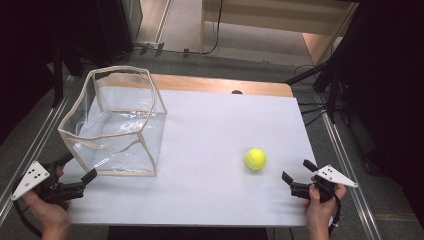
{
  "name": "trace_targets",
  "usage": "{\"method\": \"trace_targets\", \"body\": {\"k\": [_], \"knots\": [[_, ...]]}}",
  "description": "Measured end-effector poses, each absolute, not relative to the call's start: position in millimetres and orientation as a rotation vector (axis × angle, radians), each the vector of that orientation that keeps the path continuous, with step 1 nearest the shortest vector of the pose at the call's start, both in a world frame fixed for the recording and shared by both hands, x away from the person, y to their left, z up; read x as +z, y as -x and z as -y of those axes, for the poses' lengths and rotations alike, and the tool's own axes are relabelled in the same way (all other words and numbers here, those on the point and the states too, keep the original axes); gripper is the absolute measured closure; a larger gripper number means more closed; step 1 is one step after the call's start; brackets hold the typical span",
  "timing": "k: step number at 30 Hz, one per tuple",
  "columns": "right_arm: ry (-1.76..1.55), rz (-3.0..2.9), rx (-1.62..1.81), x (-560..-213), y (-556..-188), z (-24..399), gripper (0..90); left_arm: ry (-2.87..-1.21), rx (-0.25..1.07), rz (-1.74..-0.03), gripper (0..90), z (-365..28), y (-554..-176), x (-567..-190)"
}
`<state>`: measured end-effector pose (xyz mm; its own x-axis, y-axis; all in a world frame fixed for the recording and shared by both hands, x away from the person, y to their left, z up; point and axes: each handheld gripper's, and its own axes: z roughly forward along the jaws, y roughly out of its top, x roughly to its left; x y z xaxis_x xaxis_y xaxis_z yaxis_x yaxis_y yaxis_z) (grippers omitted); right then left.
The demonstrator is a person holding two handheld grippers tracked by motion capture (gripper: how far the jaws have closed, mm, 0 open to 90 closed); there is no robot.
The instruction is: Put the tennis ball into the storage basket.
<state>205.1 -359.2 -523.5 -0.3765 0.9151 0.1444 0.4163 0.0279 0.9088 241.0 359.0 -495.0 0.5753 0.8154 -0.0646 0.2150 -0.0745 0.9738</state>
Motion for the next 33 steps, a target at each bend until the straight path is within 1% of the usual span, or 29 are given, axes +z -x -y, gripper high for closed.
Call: {"method": "trace_targets", "body": {"k": [15,20,28,33], "knots": [[-1.315,-1.925,1.276,-516.8,-204.8,352.7,0.0,-1.608,0.619,-0.882,0.0,-357.8,-239.5,-495.4],[-1.295,-1.959,1.211,-508.8,-205.2,349.0,0.0,-1.612,0.622,-0.880,0.0,-357.5,-239.0,-495.6],[-1.290,-2.052,1.152,-485.3,-217.7,336.0,0.0,-1.612,0.624,-0.874,0.0,-357.5,-237.7,-495.8],[-1.286,-2.102,1.136,-477.0,-225.3,330.2,0.0,-1.624,0.627,-0.872,0.0,-356.1,-237.7,-495.8]]}}
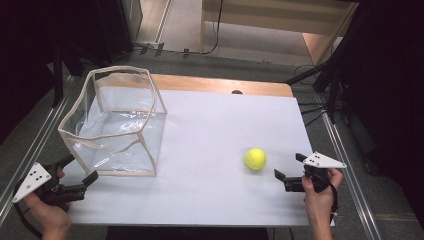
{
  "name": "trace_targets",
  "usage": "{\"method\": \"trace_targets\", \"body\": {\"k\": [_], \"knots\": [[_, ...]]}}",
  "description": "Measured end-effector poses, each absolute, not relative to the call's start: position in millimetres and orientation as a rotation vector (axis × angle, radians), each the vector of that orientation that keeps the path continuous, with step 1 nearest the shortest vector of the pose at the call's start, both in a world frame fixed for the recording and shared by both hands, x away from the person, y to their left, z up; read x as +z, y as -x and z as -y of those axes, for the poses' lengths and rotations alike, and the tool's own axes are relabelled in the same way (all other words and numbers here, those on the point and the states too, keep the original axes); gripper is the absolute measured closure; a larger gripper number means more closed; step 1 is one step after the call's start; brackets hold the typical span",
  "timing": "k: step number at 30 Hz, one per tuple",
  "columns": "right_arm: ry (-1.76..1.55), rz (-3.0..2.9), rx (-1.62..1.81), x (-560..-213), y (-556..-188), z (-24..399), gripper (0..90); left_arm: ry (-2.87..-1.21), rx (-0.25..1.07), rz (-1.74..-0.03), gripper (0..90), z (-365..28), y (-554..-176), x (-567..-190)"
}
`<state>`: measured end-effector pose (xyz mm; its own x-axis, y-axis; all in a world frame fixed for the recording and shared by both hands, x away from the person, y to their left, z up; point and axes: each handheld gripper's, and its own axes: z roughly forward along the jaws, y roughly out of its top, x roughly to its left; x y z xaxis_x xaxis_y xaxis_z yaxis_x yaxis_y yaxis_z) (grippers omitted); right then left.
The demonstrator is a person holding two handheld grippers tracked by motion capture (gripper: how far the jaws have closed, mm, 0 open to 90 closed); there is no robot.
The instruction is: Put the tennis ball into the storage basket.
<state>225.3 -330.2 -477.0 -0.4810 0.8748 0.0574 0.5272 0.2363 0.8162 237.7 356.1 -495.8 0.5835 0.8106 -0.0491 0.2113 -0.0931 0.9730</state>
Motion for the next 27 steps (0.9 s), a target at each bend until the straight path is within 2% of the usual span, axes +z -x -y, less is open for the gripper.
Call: {"method": "trace_targets", "body": {"k": [27], "knots": [[-1.232,-2.396,0.966,-453.7,-266.8,287.7,0.0,-1.625,0.627,-0.874,0.0,-355.7,-237.7,-495.8]]}}
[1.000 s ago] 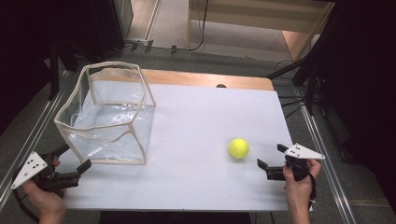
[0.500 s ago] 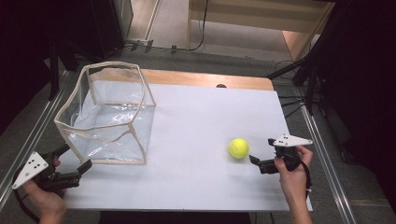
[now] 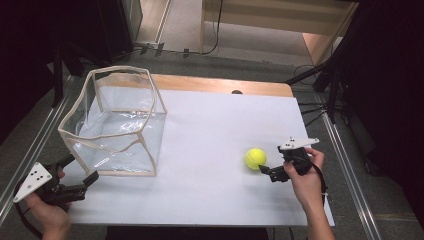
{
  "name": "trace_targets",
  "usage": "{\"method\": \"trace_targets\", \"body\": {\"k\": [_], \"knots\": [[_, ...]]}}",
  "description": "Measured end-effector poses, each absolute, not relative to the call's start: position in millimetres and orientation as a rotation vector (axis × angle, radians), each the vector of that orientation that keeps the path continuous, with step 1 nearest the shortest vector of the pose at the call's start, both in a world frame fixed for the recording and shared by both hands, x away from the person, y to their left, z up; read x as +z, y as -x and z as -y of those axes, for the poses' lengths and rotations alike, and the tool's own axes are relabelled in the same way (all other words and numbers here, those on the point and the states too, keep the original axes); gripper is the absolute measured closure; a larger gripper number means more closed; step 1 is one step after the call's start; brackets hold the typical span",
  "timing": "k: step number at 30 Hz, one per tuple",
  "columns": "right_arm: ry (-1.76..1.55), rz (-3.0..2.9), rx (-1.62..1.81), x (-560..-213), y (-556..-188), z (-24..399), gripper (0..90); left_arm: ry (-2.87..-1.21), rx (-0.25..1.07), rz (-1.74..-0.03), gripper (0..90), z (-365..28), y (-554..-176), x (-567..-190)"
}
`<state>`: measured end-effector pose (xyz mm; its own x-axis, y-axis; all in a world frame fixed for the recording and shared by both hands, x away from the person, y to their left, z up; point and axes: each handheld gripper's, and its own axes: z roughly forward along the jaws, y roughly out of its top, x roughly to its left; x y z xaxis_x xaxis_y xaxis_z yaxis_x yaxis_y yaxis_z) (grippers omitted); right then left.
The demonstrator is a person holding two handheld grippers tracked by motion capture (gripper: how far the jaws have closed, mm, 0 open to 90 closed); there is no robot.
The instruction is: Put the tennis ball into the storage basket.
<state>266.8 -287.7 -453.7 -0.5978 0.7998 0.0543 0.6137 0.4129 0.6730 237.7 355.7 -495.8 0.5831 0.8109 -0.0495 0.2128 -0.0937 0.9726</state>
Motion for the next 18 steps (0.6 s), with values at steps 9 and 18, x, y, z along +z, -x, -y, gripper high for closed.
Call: {"method": "trace_targets", "body": {"k": [9,18], "knots": [[-1.229,-2.442,0.907,-449.7,-279.2,273.5,0.0,-1.628,0.629,-0.869,0.0,-355.2,-237.8,-495.9],[-1.206,-2.537,0.834,-451.2,-292.9,259.5,0.0,-1.628,0.628,-0.870,0.0,-355.1,-237.9,-495.9]]}}
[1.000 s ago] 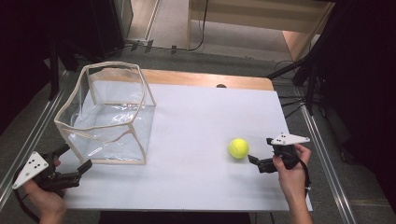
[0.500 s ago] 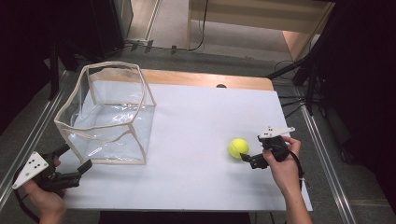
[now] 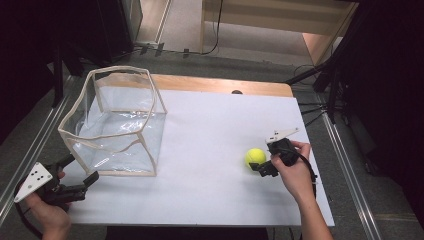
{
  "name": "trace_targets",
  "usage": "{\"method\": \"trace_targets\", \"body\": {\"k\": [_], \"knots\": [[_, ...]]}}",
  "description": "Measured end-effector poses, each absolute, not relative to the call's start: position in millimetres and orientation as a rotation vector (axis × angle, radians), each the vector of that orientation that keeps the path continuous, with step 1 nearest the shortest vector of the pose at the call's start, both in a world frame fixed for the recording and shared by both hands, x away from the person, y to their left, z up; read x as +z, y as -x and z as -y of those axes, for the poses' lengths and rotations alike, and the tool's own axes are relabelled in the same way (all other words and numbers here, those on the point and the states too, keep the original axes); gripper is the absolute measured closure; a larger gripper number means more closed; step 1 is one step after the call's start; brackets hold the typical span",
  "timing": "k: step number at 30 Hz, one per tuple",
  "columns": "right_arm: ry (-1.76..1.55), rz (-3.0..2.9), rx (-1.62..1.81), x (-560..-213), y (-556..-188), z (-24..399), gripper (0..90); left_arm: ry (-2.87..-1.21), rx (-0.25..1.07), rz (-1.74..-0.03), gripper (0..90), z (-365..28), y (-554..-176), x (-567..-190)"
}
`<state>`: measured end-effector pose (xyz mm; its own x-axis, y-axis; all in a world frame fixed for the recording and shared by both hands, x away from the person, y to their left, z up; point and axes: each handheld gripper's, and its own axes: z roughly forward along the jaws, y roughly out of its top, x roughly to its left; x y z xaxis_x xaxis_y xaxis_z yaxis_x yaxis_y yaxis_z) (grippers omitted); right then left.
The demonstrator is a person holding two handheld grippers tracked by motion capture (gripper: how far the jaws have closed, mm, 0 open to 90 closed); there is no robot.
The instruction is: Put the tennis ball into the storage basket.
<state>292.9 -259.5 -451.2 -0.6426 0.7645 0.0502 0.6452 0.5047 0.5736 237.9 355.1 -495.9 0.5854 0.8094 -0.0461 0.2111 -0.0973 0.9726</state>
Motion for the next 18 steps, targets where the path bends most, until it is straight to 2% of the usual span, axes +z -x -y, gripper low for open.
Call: {"method": "trace_targets", "body": {"k": [4,5,6,17,18], "knots": [[-1.253,-2.562,0.778,-455.1,-299.1,254.5,0.0,-1.631,0.629,-0.869,0.0,-355.0,-237.8,-495.8],[-1.256,-2.573,0.764,-456.0,-300.2,253.9,1.0,-1.629,0.627,-0.868,0.0,-355.0,-237.9,-495.9],[-1.263,-2.572,0.751,-457.2,-301.9,253.1,5.8,-1.630,0.628,-0.868,0.0,-355.1,-237.9,-495.8],[-1.313,-2.615,0.639,-472.7,-314.4,248.5,6.4,-1.629,0.627,-0.867,0.0,-355.4,-237.7,-495.8],[-1.328,-2.620,0.628,-473.5,-314.6,248.1,11.2,-1.628,0.627,-0.866,0.0,-355.4,-237.7,-495.8]]}}
